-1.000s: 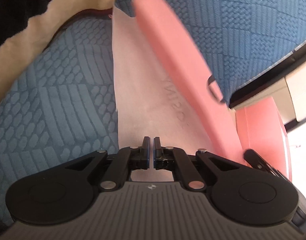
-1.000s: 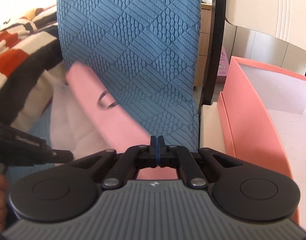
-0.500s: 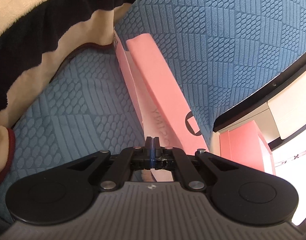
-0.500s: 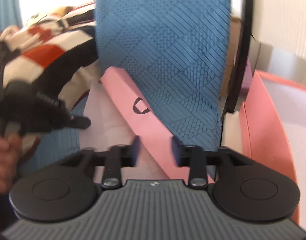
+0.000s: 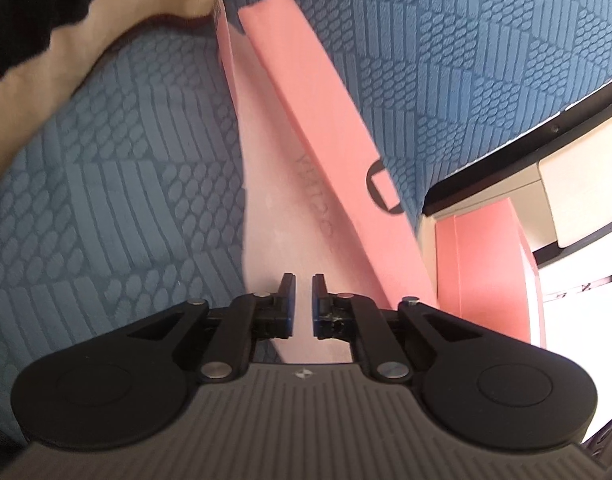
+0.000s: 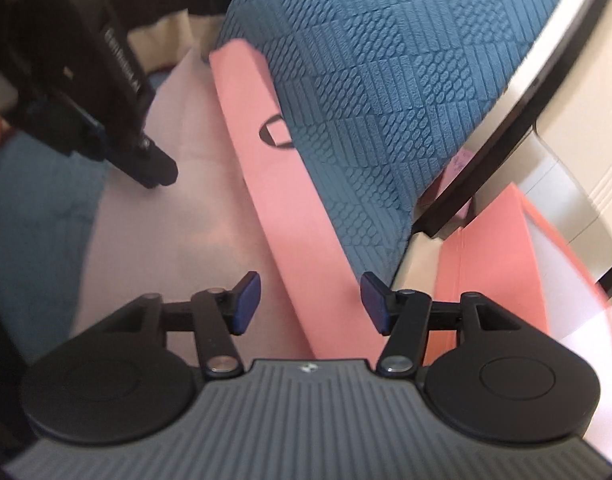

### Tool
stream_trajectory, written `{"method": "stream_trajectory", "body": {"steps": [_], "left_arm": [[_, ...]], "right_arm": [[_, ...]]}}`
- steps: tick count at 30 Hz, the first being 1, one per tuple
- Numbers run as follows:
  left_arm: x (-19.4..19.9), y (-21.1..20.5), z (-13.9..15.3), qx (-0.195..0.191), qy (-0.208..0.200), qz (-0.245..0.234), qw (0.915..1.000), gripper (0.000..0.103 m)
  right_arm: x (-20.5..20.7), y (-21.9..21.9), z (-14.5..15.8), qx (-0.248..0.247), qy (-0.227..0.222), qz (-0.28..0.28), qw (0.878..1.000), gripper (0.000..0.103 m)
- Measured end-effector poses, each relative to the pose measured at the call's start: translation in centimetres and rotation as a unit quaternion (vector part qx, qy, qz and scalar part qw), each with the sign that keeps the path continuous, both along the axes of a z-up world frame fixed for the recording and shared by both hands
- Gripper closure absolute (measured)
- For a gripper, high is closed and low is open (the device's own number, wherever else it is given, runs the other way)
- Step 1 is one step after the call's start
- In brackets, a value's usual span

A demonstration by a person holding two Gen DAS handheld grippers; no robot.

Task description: Organize objects

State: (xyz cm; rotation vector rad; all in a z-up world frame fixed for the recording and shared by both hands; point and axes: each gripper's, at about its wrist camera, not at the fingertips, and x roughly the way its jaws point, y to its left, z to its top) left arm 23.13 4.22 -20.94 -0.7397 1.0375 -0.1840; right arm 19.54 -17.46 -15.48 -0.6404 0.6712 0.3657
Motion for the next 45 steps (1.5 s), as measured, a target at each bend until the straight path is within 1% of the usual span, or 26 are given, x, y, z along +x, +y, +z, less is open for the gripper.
{"method": "stream_trajectory", "body": {"steps": [1,4,8,10,11,12,13,16,17,19,20,22,25,28,30,31,33,36,39,42,44,45], "left_arm": [[0.0,-0.2,-0.2,0.000,0.004,-0.003,1.0000,0.086],[0.1,-0.8,-0.6,0.003,0.013,-0.010,0.9999,0.081],[0.2,-1.0,-0.6,0.005,0.015,-0.009,0.9998,0.079],[0.2,-0.9,-0.6,0.005,0.016,-0.005,0.9999,0.079],[0.1,-0.9,-0.6,0.009,0.015,-0.002,0.9998,0.078],[0.0,-0.9,-0.5,0.013,0.014,-0.001,0.9998,0.076],[0.0,-0.8,-0.3,0.017,0.012,-0.001,0.9998,0.071],[-0.1,-0.5,0.4,0.024,0.001,0.001,0.9997,0.062],[-0.2,-0.5,0.6,0.030,-0.003,0.002,0.9995,0.060],[-0.3,-0.7,1.2,0.062,-0.014,-0.001,0.9980,0.053],[-0.4,-0.7,1.6,0.075,-0.021,-0.002,0.9969,0.052],[-0.6,-0.6,2.1,0.087,-0.030,-0.001,0.9958,0.045],[-0.9,-0.3,2.2,0.089,-0.033,0.003,0.9955,0.040],[-0.9,-0.1,2.1,0.087,-0.028,0.007,0.9958,0.039],[-0.8,-0.1,1.7,0.077,-0.021,0.007,0.9967,0.039],[-0.7,-0.2,1.5,0.072,-0.016,0.008,0.9972,0.039],[-0.5,-0.3,0.9,0.061,-0.005,0.010,0.9980,0.039],[-0.1,-0.3,0.3,0.056,0.007,0.011,0.9984,0.039],[-0.1,-0.4,0.5,0.069,0.003,0.012,0.9975,0.039],[-0.5,-0.1,0.4,0.083,0.007,0.033,0.9959,0.039],[-0.6,0.7,0.3,0.072,0.009,0.040,0.9966,0.039],[-0.8,0.9,0.5,0.068,0.003,0.046,0.9966,0.039]], "right_arm": [[0.0,0.2,-0.3,-0.013,-0.004,0.004,1.000,0.046],[0.1,0.7,-1.1,-0.042,-0.011,0.007,0.999,0.046],[0.4,0.7,-1.4,-0.037,-0.021,0.008,0.999,0.047],[0.7,0.6,-1.2,-0.027,-0.021,0.003,0.999,0.054],[0.9,0.5,-1.1,-0.021,-0.021,-0.001,1.000,0.055],[1.0,0.4,-1.0,-0.015,-0.022,-0.005,1.000,0.059],[1.0,0.3,-0.9,-0.011,-0.023,-0.009,1.000,0.066],[1.5,-0.4,-0.3,0.019,-0.012,-0.026,0.999,0.076],[1.7,-0.7,0.0,0.036,-0.005,-0.034,0.999,0.078],[2.1,-1.5,0.5,0.073,0.011,-0.054,0.996,0.081],[2.2,-1.9,0.7,0.092,0.019,-0.064,0.994,0.081],[2.5,-2.9,1.2,0.135,0.035,-0.082,0.987,0.082],[3.0,-4.4,1.8,0.200,0.062,-0.111,0.972,0.087],[3.7,-5.7,2.1,0.261,0.092,-0.141,0.950,0.091],[4.0,-6.6,2.2,0.302,0.111,-0.160,0.933,0.092],[4.1,-7.0,2.2,0.316,0.116,-0.167,0.927,0.092],[4.3,-7.9,2.2,0.339,0.122,-0.179,0.916,0.094],[4.5,-8.7,2.2,0.368,0.132,-0.190,0.901,0.094],[4.9,-9.3,2.0,0.389,0.142,-0.202,0.888,0.094],[5.1,-10.1,1.9,0.407,0.151,-0.213,0.875,0.094],[5.2,-10.5,1.9,0.417,0.154,-0.217,0.869,0.094],[5.2,-10.6,1.9,0.422,0.156,-0.218,0.866,0.095]]}}
